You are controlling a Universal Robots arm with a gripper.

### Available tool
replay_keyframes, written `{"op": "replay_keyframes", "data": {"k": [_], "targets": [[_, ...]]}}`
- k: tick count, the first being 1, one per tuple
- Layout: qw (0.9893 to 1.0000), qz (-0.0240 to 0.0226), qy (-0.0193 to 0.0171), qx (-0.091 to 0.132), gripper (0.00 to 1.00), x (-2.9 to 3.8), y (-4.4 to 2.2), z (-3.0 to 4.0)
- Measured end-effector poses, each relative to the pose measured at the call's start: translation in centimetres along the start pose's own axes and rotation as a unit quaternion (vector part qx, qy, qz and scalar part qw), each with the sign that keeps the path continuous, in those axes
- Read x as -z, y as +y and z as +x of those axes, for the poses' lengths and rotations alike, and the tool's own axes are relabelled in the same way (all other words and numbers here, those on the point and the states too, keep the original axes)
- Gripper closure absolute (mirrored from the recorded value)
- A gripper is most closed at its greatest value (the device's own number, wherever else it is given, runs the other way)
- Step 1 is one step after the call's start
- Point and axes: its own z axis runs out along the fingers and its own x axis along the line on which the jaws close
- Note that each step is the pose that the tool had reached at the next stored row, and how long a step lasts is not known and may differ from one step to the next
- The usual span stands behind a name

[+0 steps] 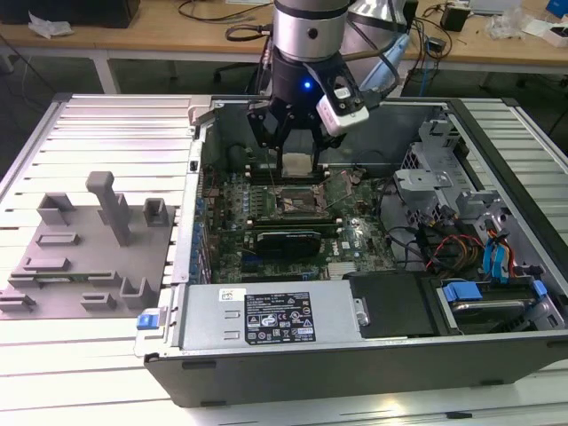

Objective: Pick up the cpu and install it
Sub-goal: 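Pick up the cpu and move it towards the insertion slot, then place the cpu into insertion slot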

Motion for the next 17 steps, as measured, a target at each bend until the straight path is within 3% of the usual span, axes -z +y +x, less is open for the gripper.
{"op": "replay_keyframes", "data": {"k": [1, 17], "targets": [[0.9999, -0.0001, 0.0005, 0.013, 0.45, -1.32, 0.34, 0.05], [0.9999, -0.0003, 0.0004, 0.013, 0.45, -1.36, 0.34, 0.05]]}}
